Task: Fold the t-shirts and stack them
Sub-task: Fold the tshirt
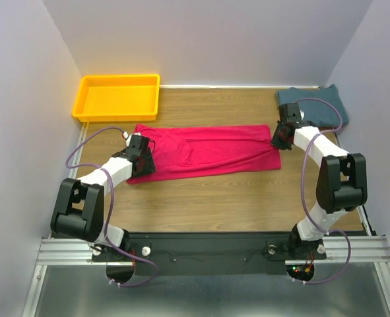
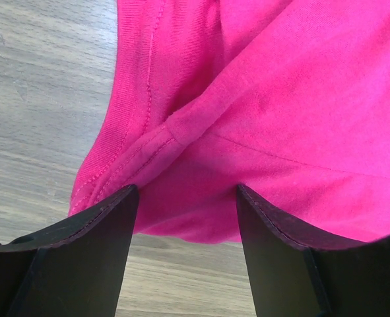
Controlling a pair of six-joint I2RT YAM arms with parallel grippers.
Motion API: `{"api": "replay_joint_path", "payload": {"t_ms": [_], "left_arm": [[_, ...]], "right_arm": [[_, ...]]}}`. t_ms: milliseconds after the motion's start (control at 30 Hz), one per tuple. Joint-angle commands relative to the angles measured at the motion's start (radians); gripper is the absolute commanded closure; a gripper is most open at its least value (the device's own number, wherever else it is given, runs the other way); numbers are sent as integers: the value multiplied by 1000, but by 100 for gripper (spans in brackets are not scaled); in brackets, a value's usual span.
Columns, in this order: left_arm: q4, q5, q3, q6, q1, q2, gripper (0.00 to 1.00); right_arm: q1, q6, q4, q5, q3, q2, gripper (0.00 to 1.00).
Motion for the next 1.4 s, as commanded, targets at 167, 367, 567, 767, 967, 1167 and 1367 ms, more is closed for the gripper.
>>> {"api": "replay_joint_path", "payload": {"t_ms": [167, 367, 567, 767, 967, 1167, 1367], "left_arm": [[-17, -16, -10, -15, 5, -4, 28], [-5, 17, -4, 1, 5, -35, 25], [-12, 90, 67, -24, -16, -142, 24], [2, 96, 176, 13, -153, -121, 21], [35, 85, 257, -7, -219, 15, 21], [35, 13, 371, -50, -250, 203, 41], [17, -50, 432, -113, -207, 356, 49]], "right_arm": [[-16, -9, 7, 35, 86, 81, 93], [-16, -17, 5, 23, 77, 34, 70], [-18, -30, 5, -30, -24, -103, 60], [-33, -4, 14, -99, -147, -143, 60], [-56, 29, 80, -187, -186, -136, 62], [-71, 40, 135, -244, -210, -103, 67], [-142, 51, 197, -273, -301, -67, 70]]}}
